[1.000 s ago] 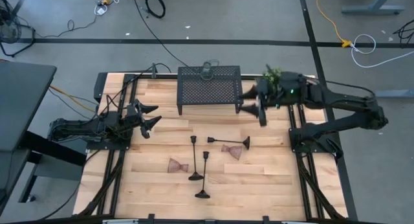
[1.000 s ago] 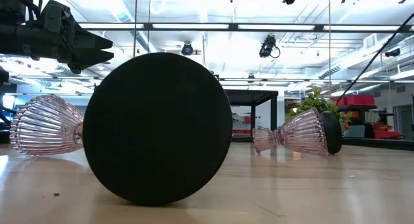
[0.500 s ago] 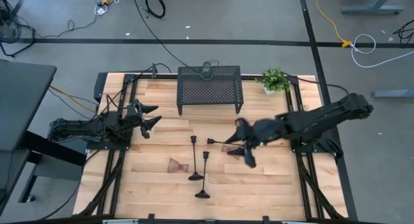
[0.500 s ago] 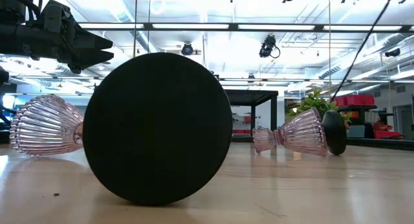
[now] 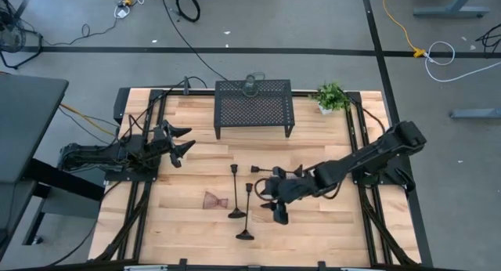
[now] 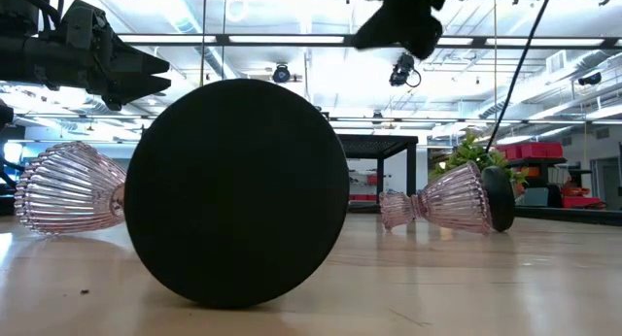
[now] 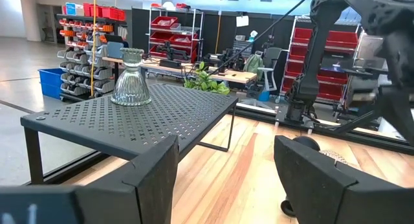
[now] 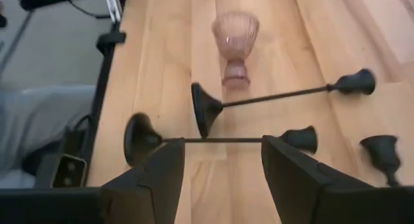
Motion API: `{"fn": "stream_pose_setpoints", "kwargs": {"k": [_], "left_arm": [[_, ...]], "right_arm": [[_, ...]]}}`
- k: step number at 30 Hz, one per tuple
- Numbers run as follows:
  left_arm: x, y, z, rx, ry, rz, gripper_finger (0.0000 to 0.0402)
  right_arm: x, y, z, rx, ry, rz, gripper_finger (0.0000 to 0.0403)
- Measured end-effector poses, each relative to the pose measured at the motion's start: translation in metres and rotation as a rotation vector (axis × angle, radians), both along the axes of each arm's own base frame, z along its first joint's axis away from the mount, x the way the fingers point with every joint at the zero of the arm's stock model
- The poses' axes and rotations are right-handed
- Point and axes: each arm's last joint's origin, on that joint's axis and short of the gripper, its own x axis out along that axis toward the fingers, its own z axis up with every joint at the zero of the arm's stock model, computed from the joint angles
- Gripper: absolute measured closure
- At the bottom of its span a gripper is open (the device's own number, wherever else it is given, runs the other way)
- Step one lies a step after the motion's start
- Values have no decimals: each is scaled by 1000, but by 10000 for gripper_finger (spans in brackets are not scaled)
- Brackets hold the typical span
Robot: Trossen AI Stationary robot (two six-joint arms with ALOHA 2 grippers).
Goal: Pick & Place candle stick holders
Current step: Put the right pink glass candle holder on the shelf
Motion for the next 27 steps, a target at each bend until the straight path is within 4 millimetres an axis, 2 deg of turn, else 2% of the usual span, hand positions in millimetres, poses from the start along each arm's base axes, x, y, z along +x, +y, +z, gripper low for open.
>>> {"fn": "stream_pose_setpoints", "kwargs": {"k": [6, 15, 21, 27], "left_arm": [[0, 0, 0, 0, 0, 0, 147], [0, 0, 0, 0, 1, 0, 147], [0, 0, 0, 0, 2, 0, 147], [0, 0, 0, 0, 1, -1, 147]], "right_arm": [[5, 2, -16, -22, 48, 1, 229], [8, 2, -28, -64, 85, -37, 258], [-4, -19, -39, -225, 260, -124, 257], [-1, -40, -43, -181, 331, -187, 243]]}}
